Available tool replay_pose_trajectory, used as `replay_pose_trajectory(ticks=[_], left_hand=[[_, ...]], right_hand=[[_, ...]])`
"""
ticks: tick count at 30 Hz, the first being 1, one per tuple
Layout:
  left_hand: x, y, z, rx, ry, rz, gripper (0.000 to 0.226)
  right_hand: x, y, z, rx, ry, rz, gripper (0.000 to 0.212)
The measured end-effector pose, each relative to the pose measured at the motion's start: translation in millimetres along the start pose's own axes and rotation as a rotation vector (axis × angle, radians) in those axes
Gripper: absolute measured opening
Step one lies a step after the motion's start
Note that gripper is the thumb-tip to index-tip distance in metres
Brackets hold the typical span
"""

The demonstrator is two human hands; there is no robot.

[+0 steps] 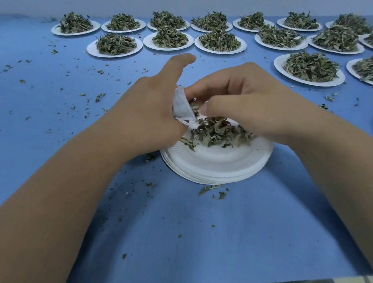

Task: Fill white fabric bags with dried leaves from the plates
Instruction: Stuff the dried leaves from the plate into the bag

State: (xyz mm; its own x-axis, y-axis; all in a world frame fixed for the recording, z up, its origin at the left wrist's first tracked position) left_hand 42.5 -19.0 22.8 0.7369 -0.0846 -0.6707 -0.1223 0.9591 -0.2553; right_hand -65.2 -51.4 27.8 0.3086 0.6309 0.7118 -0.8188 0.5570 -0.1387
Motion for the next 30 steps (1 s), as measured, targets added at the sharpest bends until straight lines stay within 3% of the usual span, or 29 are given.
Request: replay_pose_trajectory(ticks=[5,11,16,21,26,30], left_hand=[[0,0,-1,-0.005,0.049,0.000,0.095],[4,-2,5,-0.046,0.077,-0.019,0.090],[0,0,3,-0.036,0.118,-0.070,0.084],[1,-1,6,-0.051,0.149,-0.074,0.080],[4,-1,4,-0.042,0.166,-0.049,0.078],[6,-2,10,-0.068,0.188,-0.036,0.080]], right_hand=[[11,1,-18,0.146,0.076,0.045,0.042],[3,3,15,-0.143,0.064,0.013,0.036],[13,4,-7,0.000,0.174,0.060,0.037],[6,2,6,-0.099,0.148,0.038,0.037],[11,3,-11,0.022,0.172,0.088,0.042],[3,3,16,-0.194,0.120,0.052,0.042]])
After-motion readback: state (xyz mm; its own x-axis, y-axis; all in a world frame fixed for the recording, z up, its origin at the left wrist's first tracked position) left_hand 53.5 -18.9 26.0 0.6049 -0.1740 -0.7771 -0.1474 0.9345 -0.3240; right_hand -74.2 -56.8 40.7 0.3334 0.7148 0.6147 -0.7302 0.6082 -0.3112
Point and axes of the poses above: each hand's wrist, its own y-axis away from the middle knuckle, its own z-axis out of the back of the hand, x = y × z, the point moved 10 cm from there along -y, towards the middle knuckle, and after that the axes turned 14 degrees about y, right-handed, at the moved point
